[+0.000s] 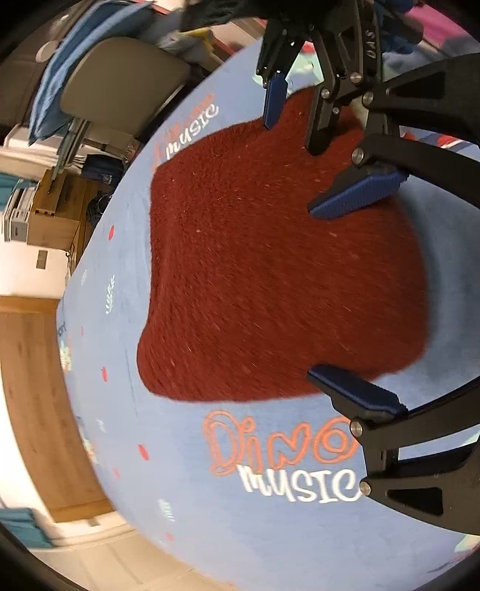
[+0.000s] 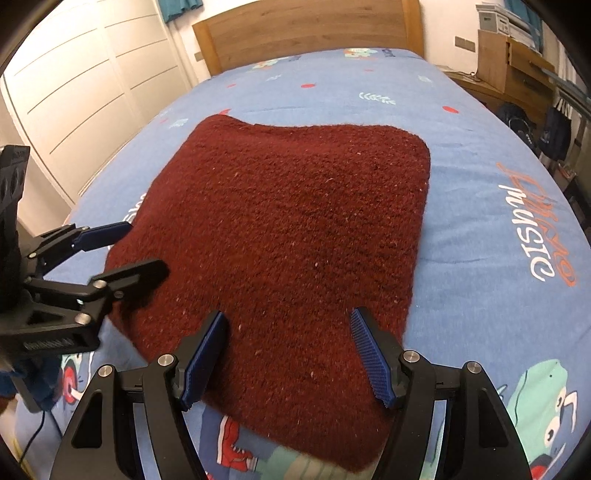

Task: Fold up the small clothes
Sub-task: 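Grasp the other side edge with the right gripper, fold it across, open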

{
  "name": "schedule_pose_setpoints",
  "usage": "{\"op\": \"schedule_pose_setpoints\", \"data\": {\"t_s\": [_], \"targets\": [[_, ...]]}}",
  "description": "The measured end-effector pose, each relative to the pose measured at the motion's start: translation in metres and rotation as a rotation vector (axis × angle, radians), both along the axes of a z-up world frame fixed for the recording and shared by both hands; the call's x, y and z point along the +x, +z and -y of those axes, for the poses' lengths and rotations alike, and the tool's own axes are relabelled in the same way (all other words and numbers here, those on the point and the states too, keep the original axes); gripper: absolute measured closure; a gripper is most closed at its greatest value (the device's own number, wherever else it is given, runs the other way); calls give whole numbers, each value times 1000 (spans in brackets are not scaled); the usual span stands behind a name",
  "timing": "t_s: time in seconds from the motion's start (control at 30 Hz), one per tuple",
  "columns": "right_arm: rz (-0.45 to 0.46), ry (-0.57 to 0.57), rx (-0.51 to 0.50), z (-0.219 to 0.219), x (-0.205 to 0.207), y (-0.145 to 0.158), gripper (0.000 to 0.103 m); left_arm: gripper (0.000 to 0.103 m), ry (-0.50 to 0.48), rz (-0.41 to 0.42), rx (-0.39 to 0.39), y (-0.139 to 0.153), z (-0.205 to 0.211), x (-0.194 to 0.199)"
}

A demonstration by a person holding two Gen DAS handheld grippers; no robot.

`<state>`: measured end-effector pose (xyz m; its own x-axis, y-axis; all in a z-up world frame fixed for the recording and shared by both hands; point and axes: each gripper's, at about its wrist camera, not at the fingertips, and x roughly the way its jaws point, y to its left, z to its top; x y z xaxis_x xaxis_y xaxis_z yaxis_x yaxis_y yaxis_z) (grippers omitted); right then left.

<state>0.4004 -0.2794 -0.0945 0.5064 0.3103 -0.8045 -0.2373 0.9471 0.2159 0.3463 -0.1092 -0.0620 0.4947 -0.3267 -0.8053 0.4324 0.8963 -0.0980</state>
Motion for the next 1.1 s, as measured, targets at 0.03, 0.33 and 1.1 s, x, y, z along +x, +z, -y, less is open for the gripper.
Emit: {"op": "schedule_pose_setpoints", "data": {"t_s": [0.03,0.33,1.1], "targets": [[-1,-2,-2,1,-1,4,32,25,9,-13,-17,3,-6,1],[4,-97,101,40,0,24,31,22,121,-110,-234,20,-61,36],[-251,-68,659,71,55,-53,42,41,66,-432,-736,-28,-102,104]]}}
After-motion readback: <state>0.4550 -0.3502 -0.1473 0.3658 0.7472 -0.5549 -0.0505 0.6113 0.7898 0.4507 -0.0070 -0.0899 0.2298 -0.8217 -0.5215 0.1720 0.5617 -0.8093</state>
